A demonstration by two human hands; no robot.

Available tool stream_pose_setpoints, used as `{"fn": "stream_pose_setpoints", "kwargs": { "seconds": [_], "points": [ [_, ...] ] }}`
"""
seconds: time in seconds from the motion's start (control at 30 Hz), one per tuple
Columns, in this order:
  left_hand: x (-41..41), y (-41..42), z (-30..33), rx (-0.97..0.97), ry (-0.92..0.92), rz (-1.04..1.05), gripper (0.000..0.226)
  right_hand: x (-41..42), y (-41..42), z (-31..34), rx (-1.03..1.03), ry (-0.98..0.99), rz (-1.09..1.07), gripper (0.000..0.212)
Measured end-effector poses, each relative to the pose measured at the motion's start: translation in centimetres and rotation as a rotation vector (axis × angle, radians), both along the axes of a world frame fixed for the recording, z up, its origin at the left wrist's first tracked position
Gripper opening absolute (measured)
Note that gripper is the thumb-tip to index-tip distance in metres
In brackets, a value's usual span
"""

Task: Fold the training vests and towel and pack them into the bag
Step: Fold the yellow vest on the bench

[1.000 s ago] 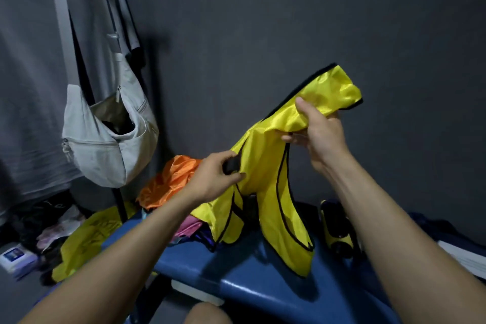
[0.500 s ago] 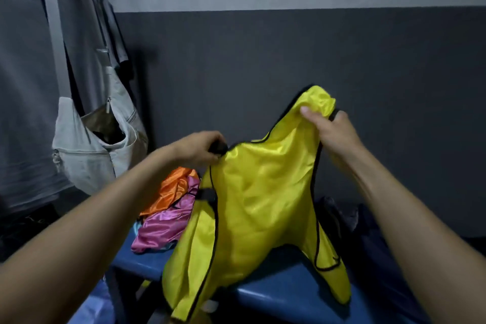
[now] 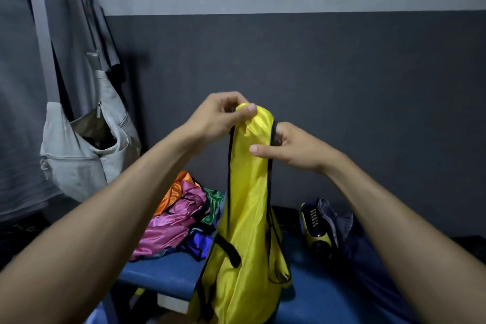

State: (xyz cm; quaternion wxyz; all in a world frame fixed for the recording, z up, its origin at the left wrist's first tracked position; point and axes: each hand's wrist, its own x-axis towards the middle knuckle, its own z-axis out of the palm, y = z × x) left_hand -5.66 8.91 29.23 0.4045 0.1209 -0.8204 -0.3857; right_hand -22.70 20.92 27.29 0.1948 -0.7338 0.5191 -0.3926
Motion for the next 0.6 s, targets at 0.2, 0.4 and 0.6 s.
{"fn": "stream_pose_setpoints", "kwargs": {
  "seconds": [0.2, 0.4, 0.6],
  "points": [
    [-0.4, -0.7, 2.8, -0.115, 0.196, 0.163, 0.021, -0.6, 0.5, -8.9, 0.212, 0.202, -0.073, 0.046],
    [0.1, -2.2, 3.1, -0.182, 0.233, 0.257, 0.022, -4.0, 3.7, -17.2, 0.301, 0.159, -0.195, 0.065],
    [0.9, -3.6, 2.0, -0.143, 0.302, 0.357, 0.026, -6.4, 6.8, -19.1, 0.23, -0.068, -0.147, 0.071]
  ]
}}
